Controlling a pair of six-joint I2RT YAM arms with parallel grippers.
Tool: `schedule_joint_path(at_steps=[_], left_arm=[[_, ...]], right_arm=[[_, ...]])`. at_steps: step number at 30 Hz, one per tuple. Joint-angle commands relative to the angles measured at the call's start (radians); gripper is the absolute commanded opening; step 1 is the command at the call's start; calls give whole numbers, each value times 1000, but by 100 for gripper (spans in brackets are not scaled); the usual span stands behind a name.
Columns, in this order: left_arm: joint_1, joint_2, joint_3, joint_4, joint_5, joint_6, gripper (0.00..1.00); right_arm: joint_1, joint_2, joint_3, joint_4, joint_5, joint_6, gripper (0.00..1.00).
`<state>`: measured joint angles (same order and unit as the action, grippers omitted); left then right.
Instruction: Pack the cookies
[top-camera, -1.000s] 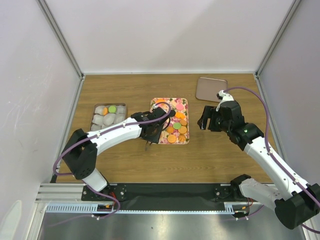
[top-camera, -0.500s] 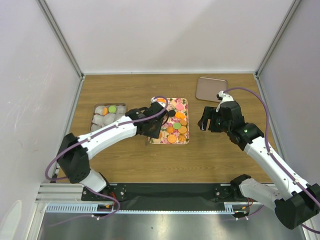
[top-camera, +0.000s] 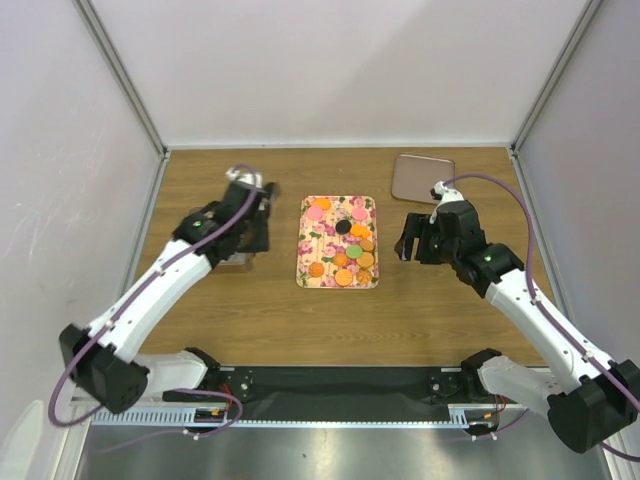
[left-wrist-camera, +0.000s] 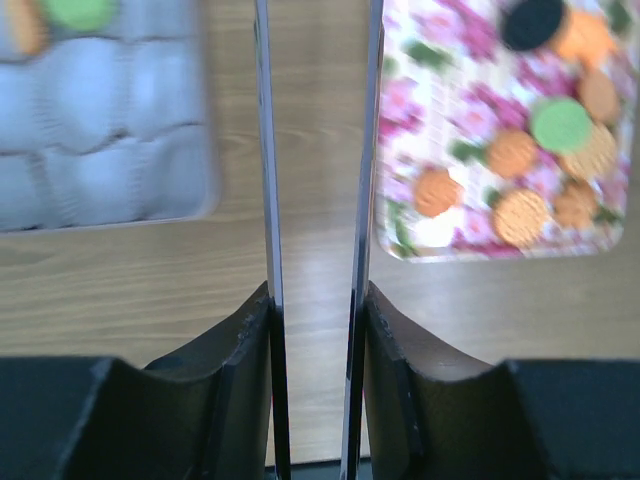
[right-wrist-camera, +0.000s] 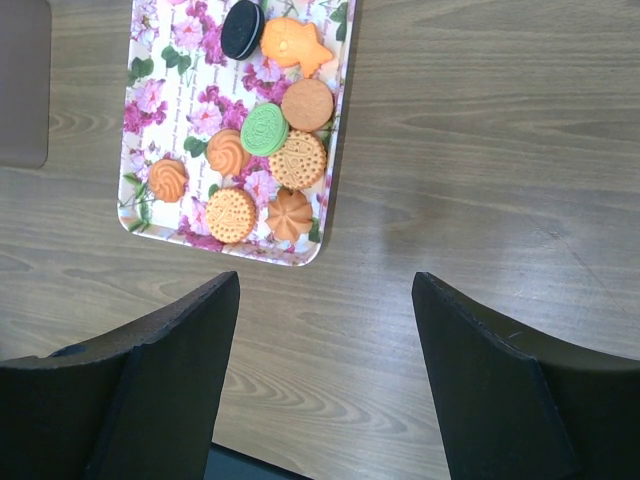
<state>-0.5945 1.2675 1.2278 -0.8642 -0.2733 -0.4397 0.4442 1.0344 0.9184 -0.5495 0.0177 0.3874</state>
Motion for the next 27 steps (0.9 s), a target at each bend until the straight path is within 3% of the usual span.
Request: schedule_joint_path(at_steps=[1,4,8,16,27], left_arm=[[108,-89,-66,17,26,48,38],[234,-118,-109,36,83,71,38],[317,-114,-139,67,154,90,38],[400,-54,-169,116,230,102,39],[423,-3,-188,149,238,101,39]], right_arm=[[13,13,51,16,-7,-10,76],[19,19,56,20,-5,-9,76],[37,29,53,29,-5,2,76],[56,32,48,31,8,7,76],[57,32,40,33,14,5,76]])
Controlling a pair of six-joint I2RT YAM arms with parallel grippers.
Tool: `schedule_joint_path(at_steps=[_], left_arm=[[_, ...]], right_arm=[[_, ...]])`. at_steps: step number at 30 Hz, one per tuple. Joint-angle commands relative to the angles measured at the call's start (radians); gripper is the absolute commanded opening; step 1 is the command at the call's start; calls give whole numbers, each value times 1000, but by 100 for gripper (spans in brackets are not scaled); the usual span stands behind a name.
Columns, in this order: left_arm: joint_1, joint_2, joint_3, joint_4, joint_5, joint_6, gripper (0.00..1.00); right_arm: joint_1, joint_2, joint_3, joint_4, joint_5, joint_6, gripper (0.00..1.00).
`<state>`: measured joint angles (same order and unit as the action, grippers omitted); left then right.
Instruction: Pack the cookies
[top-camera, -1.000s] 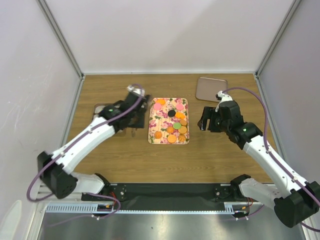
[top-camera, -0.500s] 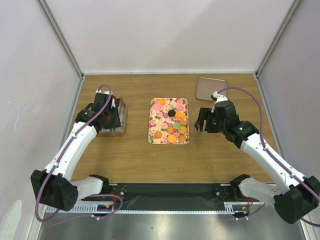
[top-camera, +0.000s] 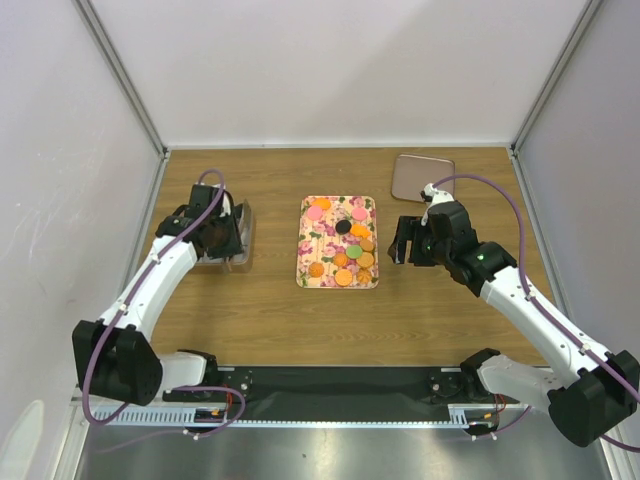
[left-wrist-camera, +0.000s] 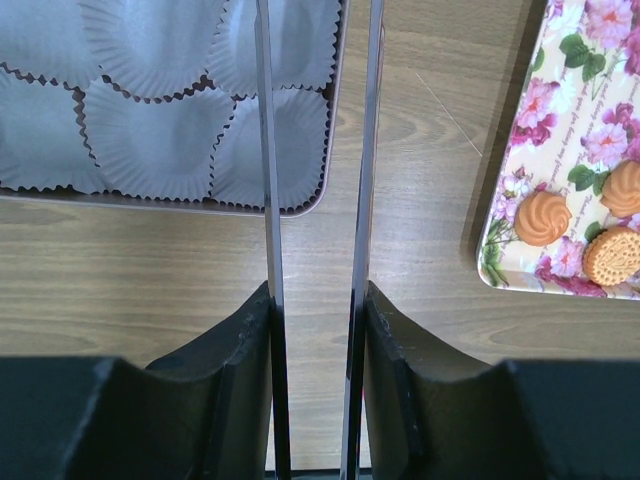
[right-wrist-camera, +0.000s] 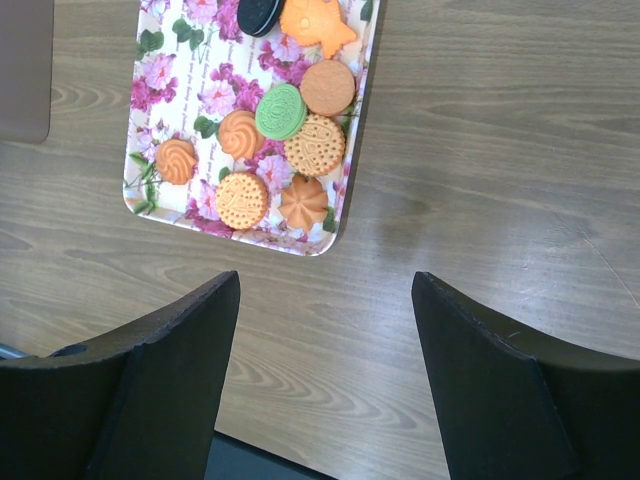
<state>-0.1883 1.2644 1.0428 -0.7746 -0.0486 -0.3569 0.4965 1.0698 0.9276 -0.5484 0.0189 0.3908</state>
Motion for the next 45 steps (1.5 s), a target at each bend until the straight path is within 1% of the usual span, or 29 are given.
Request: schedule_joint_path(at_steps=[1,15,36,42,43,45], left_arm=[[24,1,-9,61,16,18,39],[58,27,-50,101,41,29,40],[59,70,-18,112,41,39,40],[58,61,-10,117,41,41,40],[58,59,-9,113,65,41,40],[59,56,-4,115,64,41,40]], right_arm=[[5,-4,30,33,12,2,76],[5,-4,28,33,12,5,76],[7,-10,28,31,13,10,76],[8,-7,31,33,16,8,76],[7,-4,31,33,15,11,76],[10,-4,33,34,13,10,76]])
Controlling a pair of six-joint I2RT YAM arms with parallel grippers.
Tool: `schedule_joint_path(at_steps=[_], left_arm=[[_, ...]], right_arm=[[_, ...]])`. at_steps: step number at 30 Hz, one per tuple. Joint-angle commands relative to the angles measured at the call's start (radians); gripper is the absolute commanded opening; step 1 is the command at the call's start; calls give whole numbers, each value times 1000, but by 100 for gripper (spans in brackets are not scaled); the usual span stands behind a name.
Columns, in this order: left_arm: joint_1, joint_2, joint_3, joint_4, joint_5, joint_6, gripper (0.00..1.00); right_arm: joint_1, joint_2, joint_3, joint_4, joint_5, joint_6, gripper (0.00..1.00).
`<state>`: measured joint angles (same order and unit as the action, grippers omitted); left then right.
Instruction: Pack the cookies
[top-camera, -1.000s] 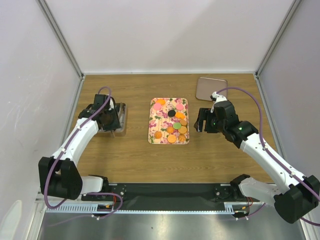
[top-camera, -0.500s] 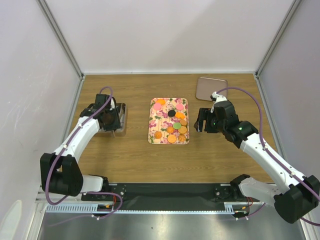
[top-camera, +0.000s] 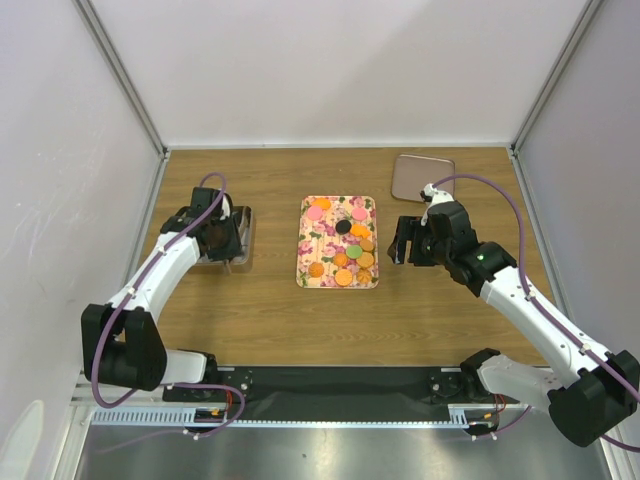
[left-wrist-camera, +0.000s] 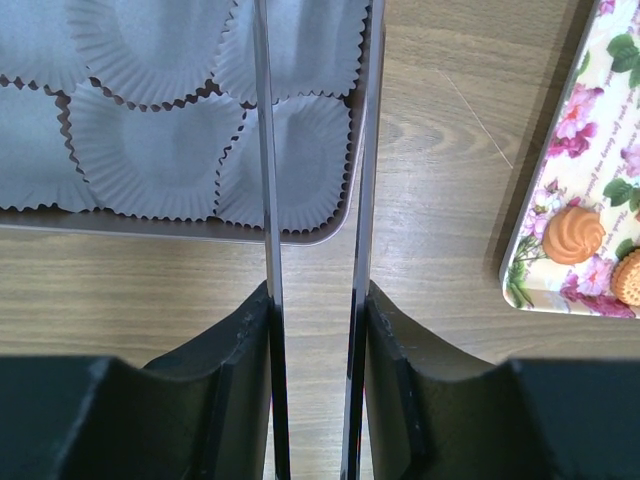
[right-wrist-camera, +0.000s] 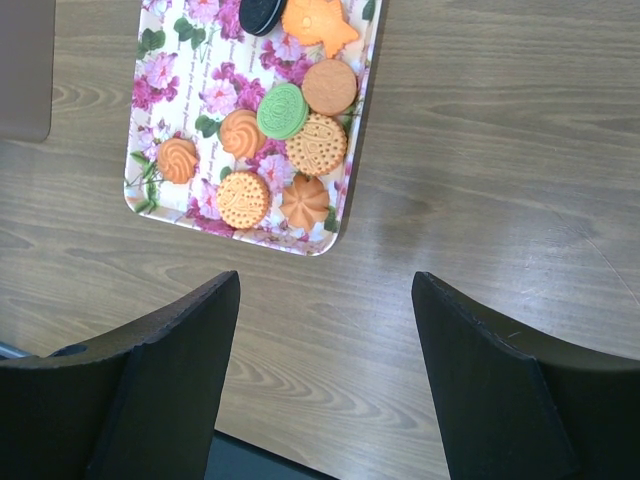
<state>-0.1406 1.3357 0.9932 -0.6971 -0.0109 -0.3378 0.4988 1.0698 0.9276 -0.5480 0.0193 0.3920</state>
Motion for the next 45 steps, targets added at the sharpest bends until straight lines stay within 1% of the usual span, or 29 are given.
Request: schedule_joint_path(at_steps=[1,20,22,31,38,42,45], left_arm=[[12,-12,45,39,29,22,40],[10,10,45,47,20,26,46],[12,6,47,47,23,26,47],[10,-13,51,39,22,33,48],[9,-85,71,-2,28,33,48],[3,-156,84,-50,22,37,48],[-23,-187,96,-82,14,40,47]], right_arm=[[7,-2,33,34,13,8,76],[15,-2,28,37,19,15,76],[17,-1,28,37,19,15,76],[20,1,25,40,22,19,76],[24,10,31,49,21,21,76],[30,19,36,59,19,21,76],[32,25,39,63,18,16,76]])
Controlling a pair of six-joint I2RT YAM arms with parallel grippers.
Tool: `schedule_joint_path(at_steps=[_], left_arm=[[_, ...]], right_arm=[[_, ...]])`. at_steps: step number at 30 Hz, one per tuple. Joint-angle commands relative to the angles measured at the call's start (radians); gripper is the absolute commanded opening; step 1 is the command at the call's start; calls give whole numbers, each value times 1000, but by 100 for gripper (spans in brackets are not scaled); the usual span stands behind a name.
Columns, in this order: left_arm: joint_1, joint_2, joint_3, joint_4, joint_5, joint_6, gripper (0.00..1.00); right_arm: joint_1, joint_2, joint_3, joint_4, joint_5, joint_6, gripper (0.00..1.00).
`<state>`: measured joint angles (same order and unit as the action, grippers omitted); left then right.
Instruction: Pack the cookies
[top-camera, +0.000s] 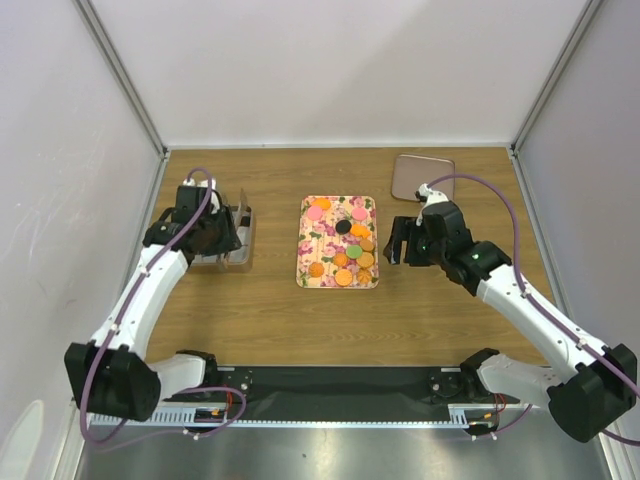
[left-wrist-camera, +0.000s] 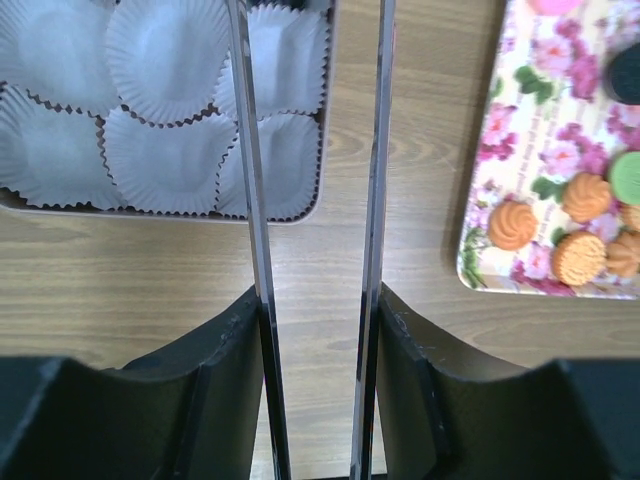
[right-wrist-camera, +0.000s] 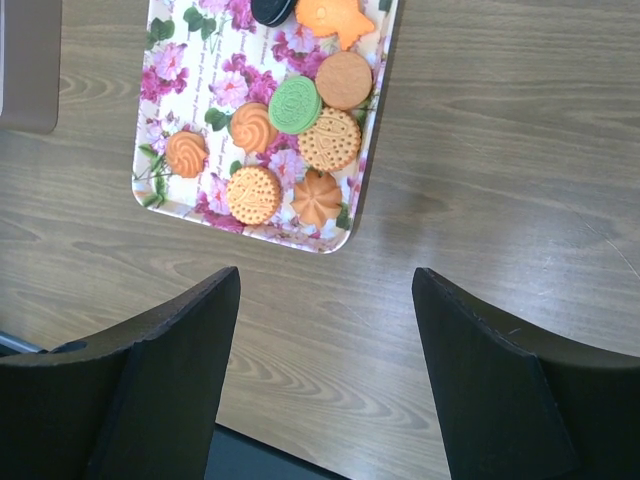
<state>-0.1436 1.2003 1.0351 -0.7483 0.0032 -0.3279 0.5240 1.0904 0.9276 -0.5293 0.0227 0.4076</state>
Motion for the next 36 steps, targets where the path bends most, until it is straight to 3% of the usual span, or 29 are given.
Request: schedule_joint_path(at_steps=[1,6,10,19,36], left_arm=[[-42,-70,57,-37,0,32,48],[-155,-97,68,-78,-77,12,47],[-307,-93,63,-85,-127,-29,47],[-559,111,118,7,-132,-108,47],[-610,383,250,107,-52,-94,50]], right_arm=[[5,3,40,46,16,-3,76],[7,16,57,34,20,-19,76],[1,25,88,9,43,-35,76],[-45,16,106,-21,42,-49,76],[-88,-50,80,-57,37,-67,77]])
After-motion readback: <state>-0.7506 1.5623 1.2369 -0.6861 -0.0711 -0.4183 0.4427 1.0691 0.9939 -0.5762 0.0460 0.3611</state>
